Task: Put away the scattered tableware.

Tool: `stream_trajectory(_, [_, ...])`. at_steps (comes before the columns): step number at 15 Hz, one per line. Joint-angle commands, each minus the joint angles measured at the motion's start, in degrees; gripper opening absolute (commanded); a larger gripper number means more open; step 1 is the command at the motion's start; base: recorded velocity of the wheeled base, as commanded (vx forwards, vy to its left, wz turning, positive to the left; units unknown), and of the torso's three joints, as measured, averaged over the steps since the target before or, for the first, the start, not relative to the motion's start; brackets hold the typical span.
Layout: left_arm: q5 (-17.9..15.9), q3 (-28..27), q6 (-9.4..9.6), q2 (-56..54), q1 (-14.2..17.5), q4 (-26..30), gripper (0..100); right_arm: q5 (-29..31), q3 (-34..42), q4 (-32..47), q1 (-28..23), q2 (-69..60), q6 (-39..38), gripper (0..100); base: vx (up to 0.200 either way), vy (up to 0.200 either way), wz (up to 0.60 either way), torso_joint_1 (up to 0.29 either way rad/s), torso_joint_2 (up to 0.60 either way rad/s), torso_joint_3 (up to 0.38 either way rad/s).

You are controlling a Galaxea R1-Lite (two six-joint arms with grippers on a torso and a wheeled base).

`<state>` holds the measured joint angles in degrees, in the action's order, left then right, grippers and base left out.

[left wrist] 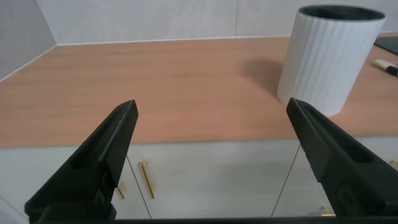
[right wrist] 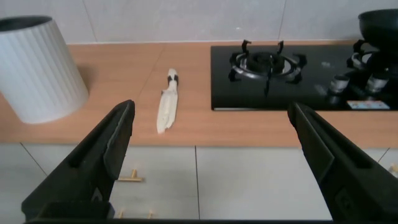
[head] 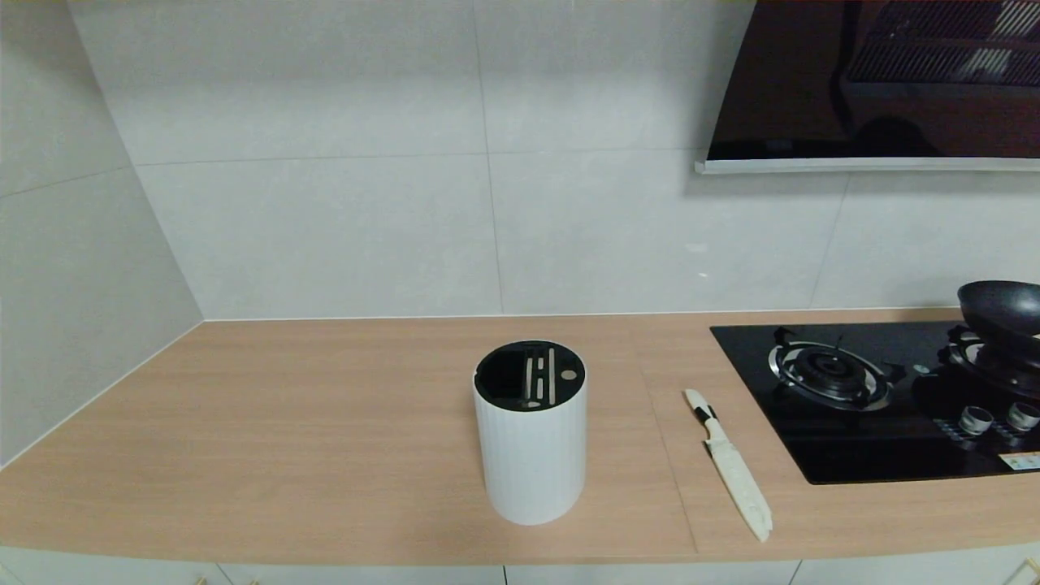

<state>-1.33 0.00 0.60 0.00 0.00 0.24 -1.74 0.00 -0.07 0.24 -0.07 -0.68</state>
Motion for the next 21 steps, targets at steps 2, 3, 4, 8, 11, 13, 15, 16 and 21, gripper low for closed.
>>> stream_trajectory(2, [0.01, 0.00, 0.02, 0.00, 0.00, 0.02, 100, -0.01, 0.00, -0.01, 0.02, 0.07, -0.02, 100, 0.000, 0.000, 0.00, 0.181, -0.39, -0.195])
stream_trajectory(3, [0.01, 0.00, 0.02, 0.00, 0.00, 0.02, 100, -0.01, 0.00, -0.01, 0.02, 0.07, -0.11, 100, 0.000, 0.000, 0.00, 0.173, -0.35, -0.193])
stream_trajectory(4, [0.01, 0.00, 0.02, 0.00, 0.00, 0.02, 100, -0.01, 0.00, -0.01, 0.02, 0.07, -0.11, 100, 0.000, 0.000, 0.00, 0.061, -0.09, -0.061])
stream_trajectory(8, [0.01, 0.00, 0.02, 0.00, 0.00, 0.02, 100, 0.07, 0.00, 0.07, 0.02, 0.07, 0.33, 100, 0.000, 0.000, 0.00, 0.000, 0.00, 0.000])
stream_trajectory(11, [0.01, 0.00, -0.07, 0.00, 0.00, 0.02, 100, 0.16, 0.00, 0.07, 0.02, 0.07, 0.51, 100, 0.000, 0.000, 0.00, 0.000, 0.00, 0.000])
stream_trajectory(13, [0.01, 0.00, 0.02, 0.00, 0.00, 0.02, 100, 0.07, 0.00, 0.07, 0.02, 0.07, 0.51, 100, 0.000, 0.000, 0.00, 0.000, 0.00, 0.000])
stream_trajectory(15, [0.01, 0.00, 0.02, 0.00, 0.00, 0.02, 100, 0.07, 0.00, -0.01, 0.02, 0.07, 0.51, 100, 0.000, 0.000, 0.00, 0.000, 0.00, 0.000])
stream_trajectory(16, [0.01, 0.00, 0.02, 0.00, 0.00, 0.02, 100, 0.07, 0.00, -0.01, 0.02, 0.07, 0.68, 100, 0.000, 0.000, 0.00, 0.000, 0.00, 0.000])
stream_trajectory(21, [0.01, 0.00, 0.02, 0.00, 0.00, -0.07, 100, -3.00, -11.60, -1.68, 1.43, 5.70, -2.04, 100, 0.000, 0.000, 0.00, 0.000, 0.00, 0.000])
